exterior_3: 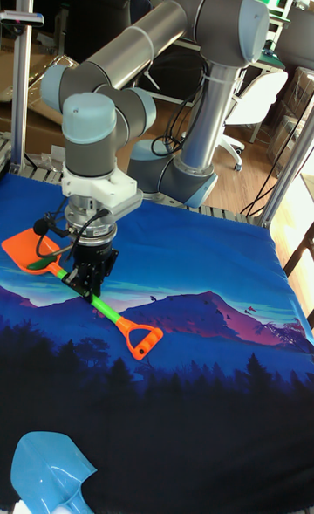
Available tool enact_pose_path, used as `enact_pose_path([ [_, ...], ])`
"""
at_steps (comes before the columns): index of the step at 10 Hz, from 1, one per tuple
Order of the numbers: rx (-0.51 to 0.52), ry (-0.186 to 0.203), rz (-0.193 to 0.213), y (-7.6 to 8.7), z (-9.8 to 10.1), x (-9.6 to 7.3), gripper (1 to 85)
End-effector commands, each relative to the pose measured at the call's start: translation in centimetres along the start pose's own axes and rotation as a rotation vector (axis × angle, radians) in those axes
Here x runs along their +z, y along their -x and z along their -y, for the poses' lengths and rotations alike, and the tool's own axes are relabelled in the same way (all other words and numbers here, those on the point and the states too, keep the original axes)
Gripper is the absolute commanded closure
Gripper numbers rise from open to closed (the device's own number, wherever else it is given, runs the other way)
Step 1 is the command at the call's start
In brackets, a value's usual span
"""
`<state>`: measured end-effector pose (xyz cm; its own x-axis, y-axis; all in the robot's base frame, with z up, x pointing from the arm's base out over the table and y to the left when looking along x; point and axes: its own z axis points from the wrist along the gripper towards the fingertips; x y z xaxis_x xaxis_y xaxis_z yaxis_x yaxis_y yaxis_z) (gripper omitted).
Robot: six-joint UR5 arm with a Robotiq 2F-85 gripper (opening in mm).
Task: Use a shovel to scoop up an object
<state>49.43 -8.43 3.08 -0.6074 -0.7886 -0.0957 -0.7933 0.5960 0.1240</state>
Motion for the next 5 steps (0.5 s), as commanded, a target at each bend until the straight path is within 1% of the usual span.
enact_pose_path([
  [1,0.043,0.004,0.013,0.1,-0.4,-1.0,83.3],
  [3,0.040,0.002,0.017,0.1,-0.1,-1.1,83.3],
  [4,0.019,-0.029,0.010,-0.1,0.7,-1.1,82.0],
  [5,0.002,-0.045,-0.004,-0.5,1.2,-1.1,61.7],
])
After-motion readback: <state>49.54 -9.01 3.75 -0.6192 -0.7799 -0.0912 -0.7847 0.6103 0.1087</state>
